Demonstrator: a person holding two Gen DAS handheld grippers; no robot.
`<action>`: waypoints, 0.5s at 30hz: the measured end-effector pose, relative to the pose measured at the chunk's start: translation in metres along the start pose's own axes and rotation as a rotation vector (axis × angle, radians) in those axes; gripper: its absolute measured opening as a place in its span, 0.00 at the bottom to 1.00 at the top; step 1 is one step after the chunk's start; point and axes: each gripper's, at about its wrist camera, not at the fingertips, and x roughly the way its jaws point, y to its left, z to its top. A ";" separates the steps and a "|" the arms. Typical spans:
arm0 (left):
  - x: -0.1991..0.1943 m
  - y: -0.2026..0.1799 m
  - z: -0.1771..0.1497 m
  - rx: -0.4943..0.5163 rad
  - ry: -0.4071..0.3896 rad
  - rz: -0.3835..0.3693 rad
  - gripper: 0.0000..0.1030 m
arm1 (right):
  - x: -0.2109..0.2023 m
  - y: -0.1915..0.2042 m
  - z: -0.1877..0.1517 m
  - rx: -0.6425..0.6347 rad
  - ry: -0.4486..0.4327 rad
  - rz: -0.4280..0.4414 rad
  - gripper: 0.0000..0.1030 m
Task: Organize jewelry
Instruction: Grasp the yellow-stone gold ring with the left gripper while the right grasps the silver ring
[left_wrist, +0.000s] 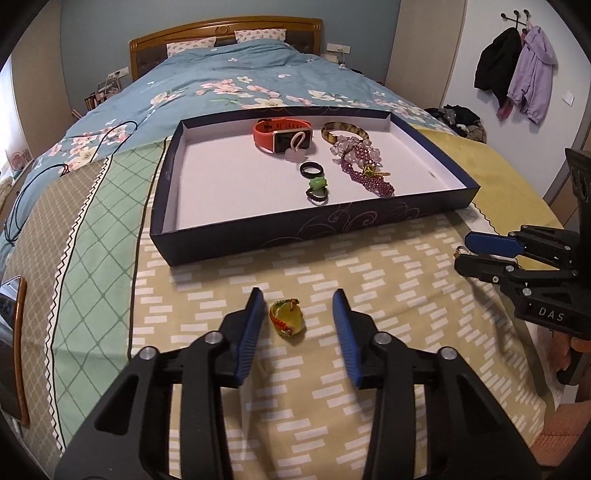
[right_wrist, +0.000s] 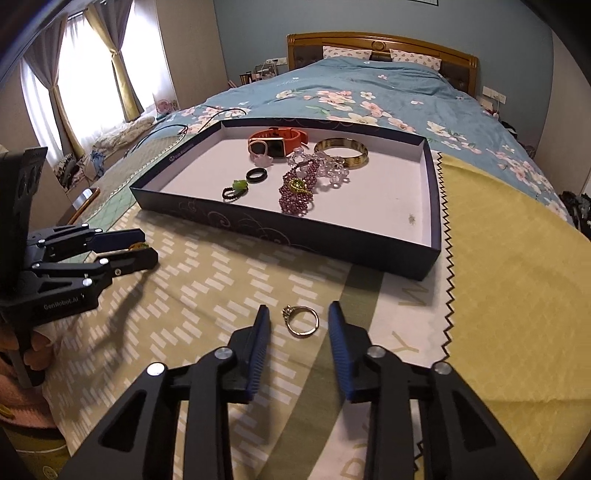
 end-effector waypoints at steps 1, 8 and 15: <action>0.000 0.000 0.000 -0.001 0.000 0.001 0.32 | 0.000 0.000 0.000 -0.001 0.000 0.000 0.26; -0.002 0.005 -0.002 -0.017 -0.001 0.014 0.17 | 0.000 -0.001 -0.001 -0.003 0.000 0.000 0.17; -0.004 0.004 -0.004 -0.020 -0.005 0.017 0.16 | -0.002 -0.003 0.000 0.013 -0.007 0.014 0.16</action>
